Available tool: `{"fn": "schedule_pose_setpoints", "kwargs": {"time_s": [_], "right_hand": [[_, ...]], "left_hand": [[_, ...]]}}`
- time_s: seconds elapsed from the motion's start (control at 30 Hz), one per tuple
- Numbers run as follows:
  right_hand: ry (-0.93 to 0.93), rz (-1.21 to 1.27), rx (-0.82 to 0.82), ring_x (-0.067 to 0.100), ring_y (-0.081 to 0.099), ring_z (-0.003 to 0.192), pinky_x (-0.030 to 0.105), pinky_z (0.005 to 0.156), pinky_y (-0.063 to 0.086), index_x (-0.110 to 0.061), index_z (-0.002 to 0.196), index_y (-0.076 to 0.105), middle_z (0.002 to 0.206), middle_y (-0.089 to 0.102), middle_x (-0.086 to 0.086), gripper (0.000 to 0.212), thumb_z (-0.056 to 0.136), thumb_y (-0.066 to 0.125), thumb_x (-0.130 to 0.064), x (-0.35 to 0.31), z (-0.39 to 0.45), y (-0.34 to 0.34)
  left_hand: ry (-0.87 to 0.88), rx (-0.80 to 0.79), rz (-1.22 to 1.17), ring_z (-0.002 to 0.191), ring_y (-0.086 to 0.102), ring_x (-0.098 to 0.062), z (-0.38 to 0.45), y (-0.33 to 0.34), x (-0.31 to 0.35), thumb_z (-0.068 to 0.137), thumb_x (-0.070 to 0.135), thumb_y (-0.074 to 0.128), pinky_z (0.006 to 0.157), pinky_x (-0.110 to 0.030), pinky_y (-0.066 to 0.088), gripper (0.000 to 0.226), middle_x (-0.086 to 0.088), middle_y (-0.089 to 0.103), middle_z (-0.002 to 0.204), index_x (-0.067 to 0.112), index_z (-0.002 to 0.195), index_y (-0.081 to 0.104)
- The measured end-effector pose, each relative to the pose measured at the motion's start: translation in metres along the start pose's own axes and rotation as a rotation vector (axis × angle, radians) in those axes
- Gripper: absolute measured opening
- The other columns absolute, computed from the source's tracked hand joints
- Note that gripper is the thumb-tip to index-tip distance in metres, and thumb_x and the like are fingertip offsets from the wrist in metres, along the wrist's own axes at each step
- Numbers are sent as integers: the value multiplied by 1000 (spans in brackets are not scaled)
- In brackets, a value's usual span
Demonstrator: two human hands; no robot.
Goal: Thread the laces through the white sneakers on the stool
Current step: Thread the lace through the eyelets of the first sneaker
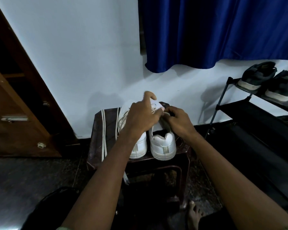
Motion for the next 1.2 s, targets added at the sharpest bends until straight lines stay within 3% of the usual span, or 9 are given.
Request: {"fn": "schedule_pose_setpoints", "kwargs": {"time_s": [0.13, 0.23, 0.4, 0.5, 0.57, 0.7, 0.87, 1.03, 1.2], "right_hand": [[-12, 0, 2, 11, 61, 80, 29, 73, 44, -17, 89, 70, 87, 69, -14, 12, 97, 64, -22, -1, 0, 1], [-6, 8, -2, 15, 62, 84, 32, 76, 46, -16, 88, 69, 83, 69, -13, 14, 98, 66, -26, 0, 0, 1], [5, 4, -10, 22, 67, 93, 38, 83, 51, -19, 84, 65, 97, 76, -3, 19, 97, 69, -32, 4, 3, 2], [-13, -3, -13, 22, 69, 101, 42, 92, 54, -19, 86, 65, 115, 76, -4, 17, 97, 68, -31, 4, 3, 3], [-42, -12, -2, 20, 69, 101, 43, 93, 54, -20, 90, 65, 123, 74, -6, 13, 97, 67, -31, 3, 2, 2], [-187, -81, 63, 12, 62, 87, 39, 86, 54, -31, 111, 64, 120, 71, -8, 15, 96, 68, -27, -9, -3, 0], [-298, -323, 66, 21, 67, 104, 37, 84, 54, -31, 107, 73, 123, 72, -6, 31, 88, 61, -10, -39, -9, -1], [-217, -471, 21, 30, 66, 93, 34, 70, 42, -31, 104, 67, 106, 71, -5, 28, 80, 66, -16, -40, -4, 5], [-234, -459, 47, 30, 56, 86, 36, 69, 39, -21, 103, 62, 103, 66, 2, 19, 86, 61, -14, -42, -6, 9]], "left_hand": [[154, 70, 458, 96, 69, -30, 1, 3, 13, 96, 39, 61, 94, -41, 40, 24, -3, 77, 98, 20, 102, 74], [125, 79, 429, 100, 68, -27, 4, 3, 7, 99, 31, 59, 93, -40, 34, 17, -1, 77, 103, 21, 101, 72], [-44, 202, -634, 100, 62, -8, 10, -22, -5, 104, 11, 46, 93, -28, 44, 22, -3, 66, 115, 24, 93, 60], [-179, 226, -992, 74, 62, -11, 9, -38, -12, 109, 10, 40, 69, -23, 46, 24, 0, 69, 82, 19, 93, 56], [-269, 193, -786, 64, 54, -10, 10, -39, -19, 110, 19, 40, 66, -29, 42, 19, 2, 58, 75, 17, 98, 54], [-302, 124, -49, 100, 49, -27, 2, -35, -31, 106, 22, 47, 100, -42, 33, 25, 5, 56, 107, 16, 130, 44], [-141, 70, 211, 139, 29, -26, 2, -28, -29, 93, 29, 66, 105, -42, 28, 53, -1, 31, 148, 35, 142, 44], [-10, -201, 83, 103, 63, -5, 1, -2, -10, 81, 46, 76, 104, -39, 27, 46, 17, 63, 111, 42, 121, 54], [-116, -100, 152, 97, 68, -8, 0, -7, -13, 76, 39, 73, 99, -38, 27, 26, 16, 75, 85, 38, 102, 69]]}}
Point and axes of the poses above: each hand's wrist, its own z-axis towards the middle knuckle, its own y-axis out of the palm, x = y × z, the point moved 7 cm from there along z, towards the middle knuckle
